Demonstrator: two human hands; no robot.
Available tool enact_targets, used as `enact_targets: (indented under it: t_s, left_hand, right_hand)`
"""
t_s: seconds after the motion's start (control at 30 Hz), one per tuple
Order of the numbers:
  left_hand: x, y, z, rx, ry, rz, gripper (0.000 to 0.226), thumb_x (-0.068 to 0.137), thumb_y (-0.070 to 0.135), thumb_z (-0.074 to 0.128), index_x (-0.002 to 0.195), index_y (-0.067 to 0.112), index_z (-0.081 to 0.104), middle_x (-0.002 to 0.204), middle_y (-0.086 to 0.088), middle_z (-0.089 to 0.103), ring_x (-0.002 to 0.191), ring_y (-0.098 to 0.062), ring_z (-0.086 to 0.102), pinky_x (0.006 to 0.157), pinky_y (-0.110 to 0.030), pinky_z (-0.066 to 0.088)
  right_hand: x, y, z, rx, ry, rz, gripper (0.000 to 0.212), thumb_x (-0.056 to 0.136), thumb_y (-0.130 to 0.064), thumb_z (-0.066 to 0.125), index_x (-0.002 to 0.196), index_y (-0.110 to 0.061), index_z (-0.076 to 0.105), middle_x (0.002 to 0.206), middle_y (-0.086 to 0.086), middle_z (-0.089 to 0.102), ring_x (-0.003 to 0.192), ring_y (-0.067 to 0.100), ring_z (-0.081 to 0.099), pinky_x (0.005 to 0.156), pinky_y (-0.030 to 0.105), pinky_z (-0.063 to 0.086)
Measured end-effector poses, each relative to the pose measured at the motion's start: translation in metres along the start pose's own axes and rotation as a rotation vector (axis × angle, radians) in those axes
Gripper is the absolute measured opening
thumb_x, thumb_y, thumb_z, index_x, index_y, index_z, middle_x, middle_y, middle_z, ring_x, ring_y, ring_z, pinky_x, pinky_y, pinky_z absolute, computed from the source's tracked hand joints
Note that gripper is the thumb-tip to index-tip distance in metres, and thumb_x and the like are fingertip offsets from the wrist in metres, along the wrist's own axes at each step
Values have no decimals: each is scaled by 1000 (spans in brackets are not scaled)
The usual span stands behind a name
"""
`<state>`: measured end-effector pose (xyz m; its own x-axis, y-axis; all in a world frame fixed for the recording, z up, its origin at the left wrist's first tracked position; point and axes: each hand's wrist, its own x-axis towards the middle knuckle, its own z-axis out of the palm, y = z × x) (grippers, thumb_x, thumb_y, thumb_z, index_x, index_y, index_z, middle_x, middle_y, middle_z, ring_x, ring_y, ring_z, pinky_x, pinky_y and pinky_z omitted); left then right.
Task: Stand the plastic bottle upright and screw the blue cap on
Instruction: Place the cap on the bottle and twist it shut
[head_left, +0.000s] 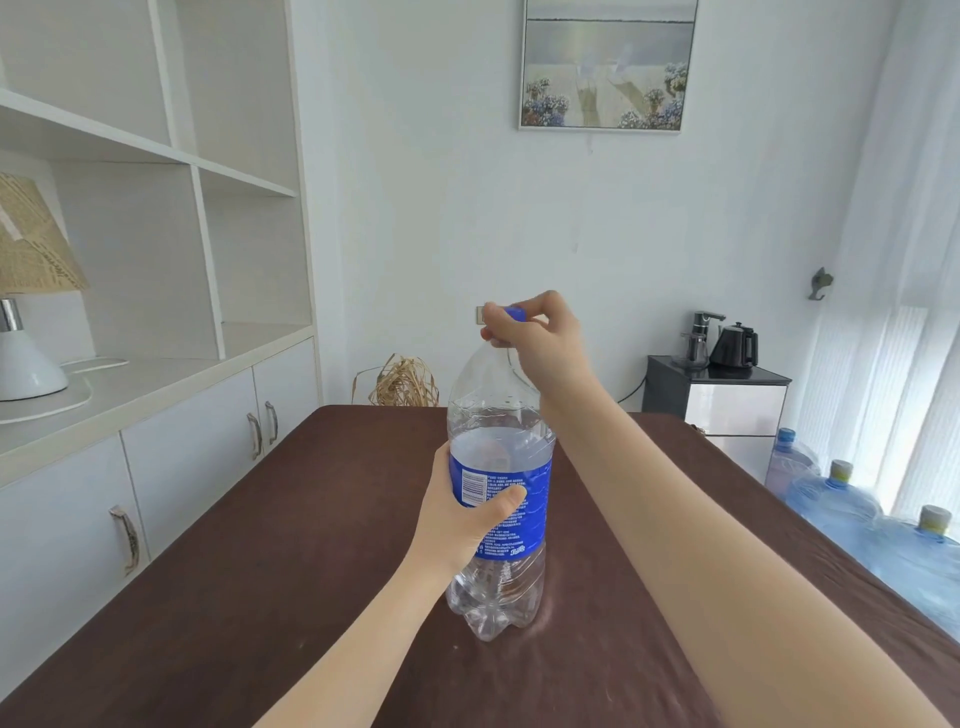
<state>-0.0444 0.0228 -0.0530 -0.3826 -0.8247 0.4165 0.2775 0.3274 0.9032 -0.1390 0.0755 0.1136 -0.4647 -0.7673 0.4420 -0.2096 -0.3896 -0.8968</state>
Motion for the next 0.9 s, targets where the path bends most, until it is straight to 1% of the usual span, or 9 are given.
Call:
enact_targets:
  t_s: [0.1,0.2,0.3,0.47,0.53,0.63,0.73,0.8,0.9]
  left_hand:
    - [0,-1,0,10,15,8,82,50,42,88,120,22,49,108,4,70,98,-14,71,70,-23,58]
    - [1,-1,-1,14,7,1,78,51,41,88,117,26,49,102,13,71,97,-11,70,68,-20,57]
    - [1,0,-1,17,3,-2,76,51,41,87,116,28,49,102,13,70,96,-9,70,67,-19,57]
    - [0,-1,-1,19,12,4,77,51,43,87,116,30,48,102,15,70,96,-8,70,67,-19,57]
    - [0,-2,0,21,22,5,76,50,44,87,115,32,48,100,17,70,96,-8,70,67,-20,58]
    - [-1,-3,0,31,37,10,78,50,47,87,116,30,48,99,19,71,95,-8,70,66,-20,58]
    - [-2,-3,0,45,50,21,80,50,48,87,117,28,49,99,21,71,94,-6,70,66,-17,57]
    - [-2,-3,0,42,49,23,80,50,47,87,118,26,49,99,17,72,93,-6,70,65,-16,56]
    - [-3,1,0,35,29,26,85,50,44,86,122,20,47,106,7,69,94,-7,71,66,-17,57]
  right_hand:
    - [-1,3,7,9,85,-44,34,72,-33,75,77,-20,44,79,6,74,70,15,62,60,24,43]
    - [4,0,0,2,-20,38,25,81,-46,63,89,-23,53,71,-7,74,74,8,67,67,22,38]
    - [11,-1,-11,-18,-196,69,32,97,-39,42,110,-21,64,81,-6,73,84,8,65,73,22,35]
    - [11,-2,-21,-6,-278,81,33,98,-32,46,114,-12,67,94,-2,72,87,6,65,76,18,38]
    - [9,-2,-18,7,-233,83,32,95,-32,52,113,-11,68,93,-1,73,86,7,66,71,17,39]
    - [2,0,-5,63,-81,24,19,90,-30,60,95,-13,67,79,-2,72,78,11,66,70,17,44]
    - [-1,6,11,8,94,-34,22,81,-39,66,89,-18,62,75,-6,72,82,14,68,80,31,52]
    - [-2,8,16,-89,168,-55,28,76,-48,64,87,-23,57,82,-6,73,74,11,65,76,36,52]
    - [-2,8,15,-135,120,-98,29,75,-50,65,86,-25,54,86,-3,73,60,3,57,61,25,48]
